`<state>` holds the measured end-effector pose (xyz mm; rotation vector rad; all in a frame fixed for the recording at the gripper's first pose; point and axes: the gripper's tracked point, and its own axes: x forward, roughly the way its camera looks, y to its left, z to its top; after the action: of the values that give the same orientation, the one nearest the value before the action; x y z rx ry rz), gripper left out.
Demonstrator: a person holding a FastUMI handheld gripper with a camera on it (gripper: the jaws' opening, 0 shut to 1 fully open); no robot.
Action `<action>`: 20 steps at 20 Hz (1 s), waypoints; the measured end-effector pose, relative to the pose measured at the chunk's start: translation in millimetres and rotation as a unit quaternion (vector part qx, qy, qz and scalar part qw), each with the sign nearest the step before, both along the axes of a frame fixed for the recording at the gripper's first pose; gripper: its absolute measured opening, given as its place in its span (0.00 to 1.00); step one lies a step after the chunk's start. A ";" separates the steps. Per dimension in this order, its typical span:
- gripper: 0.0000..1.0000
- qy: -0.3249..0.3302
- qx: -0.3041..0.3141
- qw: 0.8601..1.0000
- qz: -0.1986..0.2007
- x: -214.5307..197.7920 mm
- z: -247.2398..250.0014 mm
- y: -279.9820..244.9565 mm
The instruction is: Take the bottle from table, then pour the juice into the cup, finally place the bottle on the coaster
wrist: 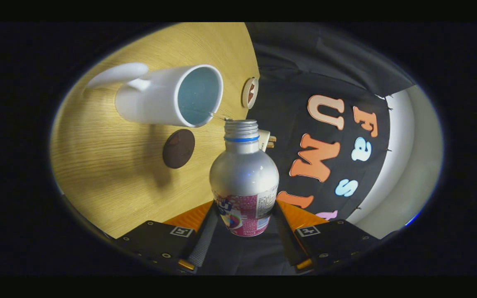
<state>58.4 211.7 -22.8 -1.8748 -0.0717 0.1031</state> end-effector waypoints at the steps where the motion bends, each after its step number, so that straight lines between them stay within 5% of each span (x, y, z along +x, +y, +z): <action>1: 0.75 0.001 -0.001 1.000 0.000 -0.5 -0.1 0.8; 20: 0.75 0.004 -0.046 0.999 0.006 -5.2 -1.3 5.1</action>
<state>53.2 216.8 -24.0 -1.9665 -0.0732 0.1238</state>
